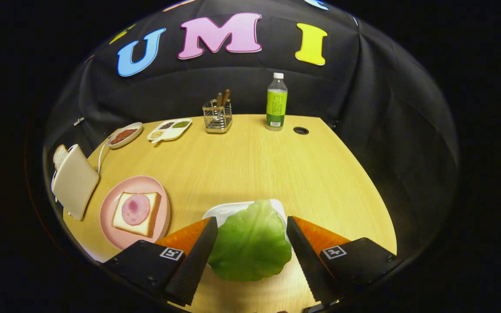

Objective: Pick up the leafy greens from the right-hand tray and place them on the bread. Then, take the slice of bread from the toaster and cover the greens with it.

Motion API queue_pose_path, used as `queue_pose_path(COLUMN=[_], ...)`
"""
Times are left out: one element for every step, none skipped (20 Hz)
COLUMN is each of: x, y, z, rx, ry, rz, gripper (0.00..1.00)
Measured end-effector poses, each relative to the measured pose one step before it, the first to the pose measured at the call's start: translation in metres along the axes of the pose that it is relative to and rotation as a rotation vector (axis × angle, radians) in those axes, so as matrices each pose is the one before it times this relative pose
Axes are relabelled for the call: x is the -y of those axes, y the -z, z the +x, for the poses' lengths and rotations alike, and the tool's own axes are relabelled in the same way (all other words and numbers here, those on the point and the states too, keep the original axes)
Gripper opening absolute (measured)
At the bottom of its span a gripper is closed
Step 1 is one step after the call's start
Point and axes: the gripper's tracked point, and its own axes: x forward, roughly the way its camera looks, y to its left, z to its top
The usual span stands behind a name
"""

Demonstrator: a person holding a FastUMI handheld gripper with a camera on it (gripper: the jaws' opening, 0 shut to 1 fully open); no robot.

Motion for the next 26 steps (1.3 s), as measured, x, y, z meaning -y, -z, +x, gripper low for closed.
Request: queue_pose_path(x=[-0.00029,0.00037,0.00012,-0.00009,-0.00029,-0.00132,-0.00274,0.00017,0.00054,0.0007,0.00004,-0.00003,0.00036,-0.00076,0.00064,-0.0004,0.00045,0.00074,-0.0004,-0.00026,-0.00032,0.00036,-0.00118,-0.00057,-0.00036,-0.00149], y=[0.00829,0.00703,0.0065,0.00588,0.00243,0.00497,0.00524,0.00726,-0.00407,0.00074,-0.0004,0.00063,-0.00008,0.00054,-0.0012,0.0003,-0.00094,0.00052,-0.0002,-0.00043,-0.00031,-0.00121,0.00035,-0.00141,-0.00017,0.00174], z=[0.00589,0.00454,0.00264,0.00405,0.00248,0.00327,0.00197,0.00113,-0.00226,0.00383,-0.00277,0.00398,-0.00156,0.0009,0.00023,0.00164,0.00097,0.00005,-0.00036,0.00043,0.00165,-0.00064,0.00031,0.00107,0.00026,-0.00078], rx=[-0.03104,-0.02572,-0.02713,-0.02234,-0.00948,-0.01343,-0.02166,-0.03029,0.00513,-0.00745,-0.00746,-0.008,-0.00741,-0.01046,-0.00324,-0.00979,0.00267,-0.00409,-0.00174,-0.00636,-0.00266,0.00341,-0.00207,0.00695,-0.00513,-0.00634], ry=[0.00123,0.00111,0.00153,-0.00032,0.00123,-0.00179,-0.0111,-0.0019,0.00266,0.00164,0.00117,0.00054,-0.00247,-0.00479,-0.0019,-0.00284,-0.00001,0.00047,0.00025,-0.00407,-0.00254,0.00145,0.00093,-0.00427,-0.0056,-0.01155], rz=[0.01695,0.01236,0.0065,-0.00163,-0.00707,-0.01052,-0.00519,-0.00009,0.00231,0.00603,0.00293,-0.00739,-0.00642,-0.00624,-0.00225,-0.00116,-0.00395,0.00449,0.00924,-0.00601,-0.00654,0.00437,0.00881,-0.005,-0.00237,0.00553], gripper=[0.99,0.99,0.99,0.99,0.99,0.99,0.99,0.98,0.97,0.99,0.97,0.97,0.95,0.95,0.89,0.84,0.83,0.82,0.67,0.51,0.51,0.51,0.24,0.19,0.12,0.12])
